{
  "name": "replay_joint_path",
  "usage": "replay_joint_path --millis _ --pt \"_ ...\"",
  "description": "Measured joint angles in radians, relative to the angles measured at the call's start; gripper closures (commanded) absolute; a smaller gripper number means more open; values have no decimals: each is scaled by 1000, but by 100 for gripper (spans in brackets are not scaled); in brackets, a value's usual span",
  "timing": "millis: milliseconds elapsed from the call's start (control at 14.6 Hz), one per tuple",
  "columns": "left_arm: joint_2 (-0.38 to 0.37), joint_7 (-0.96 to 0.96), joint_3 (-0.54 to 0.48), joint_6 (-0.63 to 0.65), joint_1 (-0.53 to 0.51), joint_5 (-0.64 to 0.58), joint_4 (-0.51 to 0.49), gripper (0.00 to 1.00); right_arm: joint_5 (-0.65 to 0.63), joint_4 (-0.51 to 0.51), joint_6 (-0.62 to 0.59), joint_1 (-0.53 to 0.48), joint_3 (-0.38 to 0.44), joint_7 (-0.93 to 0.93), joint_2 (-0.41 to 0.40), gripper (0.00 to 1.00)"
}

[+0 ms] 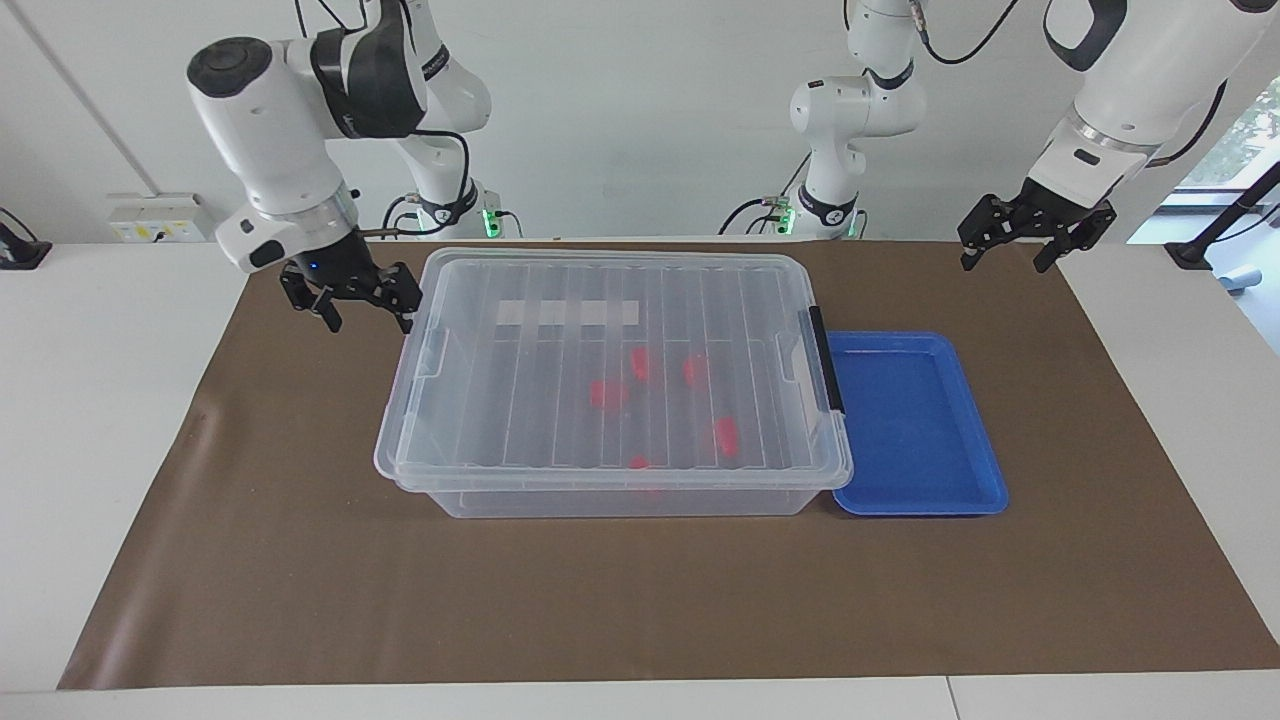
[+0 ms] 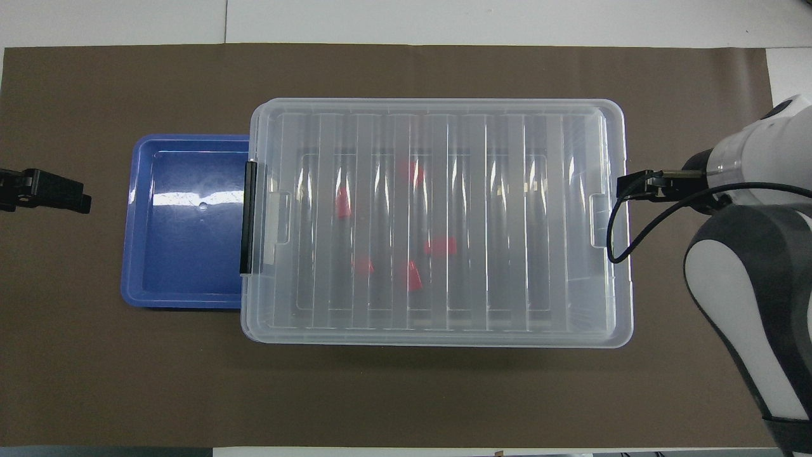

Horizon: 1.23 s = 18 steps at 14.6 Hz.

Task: Place red block in blue tray from box
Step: 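Slide the clear lid away from the blue tray with the right gripper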

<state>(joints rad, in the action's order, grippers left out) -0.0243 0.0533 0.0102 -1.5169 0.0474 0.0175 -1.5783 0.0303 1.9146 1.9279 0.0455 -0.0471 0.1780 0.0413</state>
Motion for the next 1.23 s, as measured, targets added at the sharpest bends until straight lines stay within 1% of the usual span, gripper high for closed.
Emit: replay_joint_path --millis 274,479,753,959,1233 --pt "0 0 0 0 0 0 0 0 0 29 26 3 2 10 -28 0" --pt "0 0 0 0 0 0 0 0 0 45 27 -4 7 3 -29 0" --pt "0 0 0 0 0 0 0 0 0 97 83 -9 7 -2 -28 0" --pt "0 0 0 0 0 0 0 0 0 114 95 -10 7 -7 -26 0" --pt "0 0 0 0 0 0 0 0 0 126 95 -56 8 -94 -20 0"
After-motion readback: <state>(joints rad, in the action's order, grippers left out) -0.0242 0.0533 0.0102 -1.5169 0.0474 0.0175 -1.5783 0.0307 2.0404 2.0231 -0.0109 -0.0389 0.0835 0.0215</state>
